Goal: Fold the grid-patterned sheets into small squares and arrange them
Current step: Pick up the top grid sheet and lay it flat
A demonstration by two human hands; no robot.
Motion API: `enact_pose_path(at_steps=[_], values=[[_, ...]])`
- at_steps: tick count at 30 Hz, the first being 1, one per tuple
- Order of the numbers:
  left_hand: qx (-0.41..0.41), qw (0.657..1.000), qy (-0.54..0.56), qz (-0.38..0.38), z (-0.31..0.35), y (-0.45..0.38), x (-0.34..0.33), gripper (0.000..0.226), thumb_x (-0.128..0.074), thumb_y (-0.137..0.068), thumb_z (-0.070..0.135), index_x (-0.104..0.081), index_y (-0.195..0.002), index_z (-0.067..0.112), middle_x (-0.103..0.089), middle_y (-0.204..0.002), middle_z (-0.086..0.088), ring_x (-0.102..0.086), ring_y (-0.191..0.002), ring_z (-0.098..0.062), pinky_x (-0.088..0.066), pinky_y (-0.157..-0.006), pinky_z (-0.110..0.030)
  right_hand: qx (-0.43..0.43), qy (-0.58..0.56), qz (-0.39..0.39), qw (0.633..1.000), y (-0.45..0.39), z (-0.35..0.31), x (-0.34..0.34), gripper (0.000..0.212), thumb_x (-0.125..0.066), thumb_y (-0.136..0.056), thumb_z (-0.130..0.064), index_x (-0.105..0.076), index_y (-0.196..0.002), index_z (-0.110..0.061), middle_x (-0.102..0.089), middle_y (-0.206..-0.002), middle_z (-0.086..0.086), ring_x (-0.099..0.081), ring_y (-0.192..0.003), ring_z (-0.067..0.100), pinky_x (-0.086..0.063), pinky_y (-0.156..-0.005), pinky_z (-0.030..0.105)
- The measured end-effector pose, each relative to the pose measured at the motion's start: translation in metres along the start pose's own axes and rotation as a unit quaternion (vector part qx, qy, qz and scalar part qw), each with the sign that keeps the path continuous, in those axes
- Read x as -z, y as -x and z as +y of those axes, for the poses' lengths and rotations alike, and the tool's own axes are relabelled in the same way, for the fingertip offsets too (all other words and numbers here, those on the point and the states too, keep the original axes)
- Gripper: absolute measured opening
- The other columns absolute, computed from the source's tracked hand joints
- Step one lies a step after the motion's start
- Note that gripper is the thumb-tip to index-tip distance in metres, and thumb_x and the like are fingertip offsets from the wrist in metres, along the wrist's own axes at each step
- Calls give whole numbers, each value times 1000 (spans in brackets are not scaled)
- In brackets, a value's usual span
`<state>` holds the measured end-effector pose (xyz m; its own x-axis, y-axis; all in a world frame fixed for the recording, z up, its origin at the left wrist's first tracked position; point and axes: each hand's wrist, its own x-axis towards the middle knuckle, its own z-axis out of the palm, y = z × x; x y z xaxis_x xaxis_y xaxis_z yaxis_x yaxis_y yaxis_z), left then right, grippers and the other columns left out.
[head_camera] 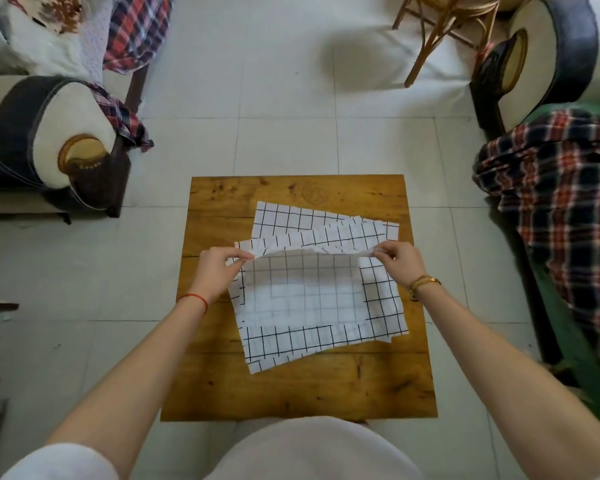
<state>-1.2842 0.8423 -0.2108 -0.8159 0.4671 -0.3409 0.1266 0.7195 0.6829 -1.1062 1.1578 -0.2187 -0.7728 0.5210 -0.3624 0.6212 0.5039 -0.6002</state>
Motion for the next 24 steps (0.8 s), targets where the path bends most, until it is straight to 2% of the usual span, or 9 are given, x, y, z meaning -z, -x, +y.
enact_pose_path(at_steps=[3, 7, 12, 14, 16, 18, 19, 21, 24], values=[[16, 1000, 1, -12, -17, 12, -23, 19, -62, -90, 10, -76, -98, 19, -70, -115, -3, -59, -114, -17, -43, -103, -32, -6, 15, -33, 999, 8, 15, -20, 19, -55, -94, -21, -73, -95, -12, -66, -81, -6, -50, -63, 0, -40, -66, 21], [40, 999, -17, -23, -46, 23, -52, 19, -64, -88, 7, -76, -99, 17, -67, -120, -7, -58, -116, -20, -39, -103, -27, -25, 42, -61, 997, 16, 40, -51, 22, -52, -95, -23, -72, -104, -16, -70, -92, -1, -46, -55, 0, -42, -62, 23], [57, 994, -77, -49, -79, 21, -85, 22, -61, -90, 11, -74, -106, 19, -62, -128, -6, -46, -123, -29, -33, -107, -41, -44, 79, -97, 991, 18, 63, -84, 23, -50, -96, -26, -70, -106, -23, -72, -92, 4, -61, -70, 14, -48, -59, 24], [68, 992, -88, -58, -87, 19, -95, 26, -59, -90, 8, -72, -111, 18, -60, -131, -6, -42, -125, -28, -30, -108, -40, -57, 85, -110, 989, 17, 70, -95, 23, -49, -95, -23, -68, -109, -24, -69, -101, 7, -59, -61, 13, -43, -56, 19], [76, 992, -80, -60, -90, 17, -102, 30, -57, -89, 4, -71, -112, 16, -60, -130, -5, -42, -125, -25, -28, -109, -36, -80, 86, -120, 986, 15, 74, -105, 31, -49, -90, -18, -64, -117, -25, -59, -116, 11, -56, -58, 15, -47, -66, 23], [70, 993, -80, -53, -91, 12, -106, 31, -56, -89, 1, -70, -114, 13, -62, -127, -5, -44, -125, -23, -27, -109, -34, -89, 97, -114, 985, 13, 75, -114, 42, -51, -83, -16, -59, -123, -25, -54, -123, 13, -57, -96, 22, -47, -85, 31], [65, 993, -88, -47, -93, 8, -108, 32, -54, -89, 1, -69, -115, 12, -62, -126, -5, -45, -124, -24, -29, -110, -35, -91, 99, -101, 986, 10, 74, -118, 45, -51, -81, -16, -58, -125, -24, -54, -124, 13, -48, -114, 24, -43, -92, 35], [58, 993, -101, -35, -99, -2, -113, 35, -52, -89, 1, -65, -118, 15, -62, -126, -4, -45, -124, -24, -33, -110, -38, -79, 87, -73, 990, 3, 66, -126, 46, -52, -82, -15, -56, -127, -18, -55, -125, 11, -37, -126, 27, -37, -101, 40], [41, 993, -108, -32, -108, -21, -119, 41, -47, -90, 5, -57, -128, 17, -56, -132, -1, -39, -129, -20, -31, -111, -36, -16, 105, -49, 993, -17, 51, -145, 47, -52, -85, -19, -51, -132, -12, -55, -130, 7, -34, -129, 29, -36, -104, 44]])
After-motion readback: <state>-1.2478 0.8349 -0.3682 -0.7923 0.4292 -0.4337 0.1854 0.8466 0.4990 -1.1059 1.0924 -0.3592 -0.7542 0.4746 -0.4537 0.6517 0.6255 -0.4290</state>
